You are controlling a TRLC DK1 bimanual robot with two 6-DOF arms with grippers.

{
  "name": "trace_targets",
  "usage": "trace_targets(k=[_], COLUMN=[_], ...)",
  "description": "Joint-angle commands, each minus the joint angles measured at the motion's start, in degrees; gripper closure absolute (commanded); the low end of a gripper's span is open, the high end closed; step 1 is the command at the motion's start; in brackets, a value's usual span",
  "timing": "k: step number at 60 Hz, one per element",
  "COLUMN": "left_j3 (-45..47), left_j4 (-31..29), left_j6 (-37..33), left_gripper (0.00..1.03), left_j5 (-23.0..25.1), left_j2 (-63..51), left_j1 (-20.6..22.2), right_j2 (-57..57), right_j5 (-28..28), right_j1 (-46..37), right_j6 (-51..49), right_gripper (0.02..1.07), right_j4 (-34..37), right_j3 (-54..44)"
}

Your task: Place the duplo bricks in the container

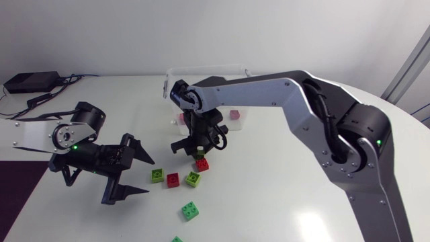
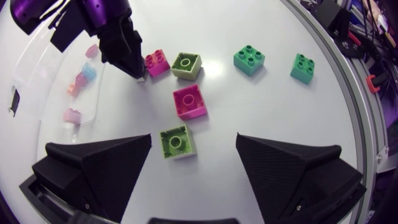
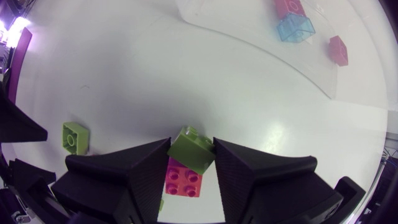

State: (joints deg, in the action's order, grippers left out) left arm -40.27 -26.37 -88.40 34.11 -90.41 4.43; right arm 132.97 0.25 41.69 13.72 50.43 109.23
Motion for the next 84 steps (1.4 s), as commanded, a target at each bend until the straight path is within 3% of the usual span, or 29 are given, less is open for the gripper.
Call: trace_targets(k=[1,16,31,37,46,47,61,84], left_j3=[-0.3,-3.6,-6.3,-7.5,-8.6,-8.7,-7.6,-6.1], left_j4=[2.1,5.1,5.2,5.6,6.4,6.4,5.8,-1.8], left_j6=[1.9,7.0,9.2,10.4,11.6,11.8,11.8,11.8], left_gripper=[0.09,0.09,0.17,0.29,0.70,0.71,0.73,0.73], left_j5=[-0.4,-1.6,-1.6,-1.9,-2.6,-2.6,-2.5,-1.8], left_j2=[-3.3,-10.0,-12.4,-14.4,-16.3,-16.3,-14.2,-2.7], left_j1=[1.0,1.9,2.0,2.6,3.0,3.0,3.0,2.9], right_j2=[-4.1,-14.8,-24.4,-26.6,-27.9,-27.9,-25.1,-14.3], right_j5=[0.4,2.5,4.7,4.7,4.7,4.7,3.6,0.0], right_j1=[-0.8,-0.9,-2.1,-4.0,-6.6,-7.0,-10.8,-16.2], right_j6=[0.2,-1.9,-3.5,-4.0,-5.1,-5.2,-6.9,-8.5], right_gripper=[0.82,0.82,0.82,0.82,0.82,0.82,0.82,0.82], right_j4=[-0.7,-4.6,-6.2,-6.2,-6.2,-6.2,-6.9,-10.8], right_j3=[-3.9,-10.5,-11.3,-9.7,-6.2,-5.8,0.5,8.2])
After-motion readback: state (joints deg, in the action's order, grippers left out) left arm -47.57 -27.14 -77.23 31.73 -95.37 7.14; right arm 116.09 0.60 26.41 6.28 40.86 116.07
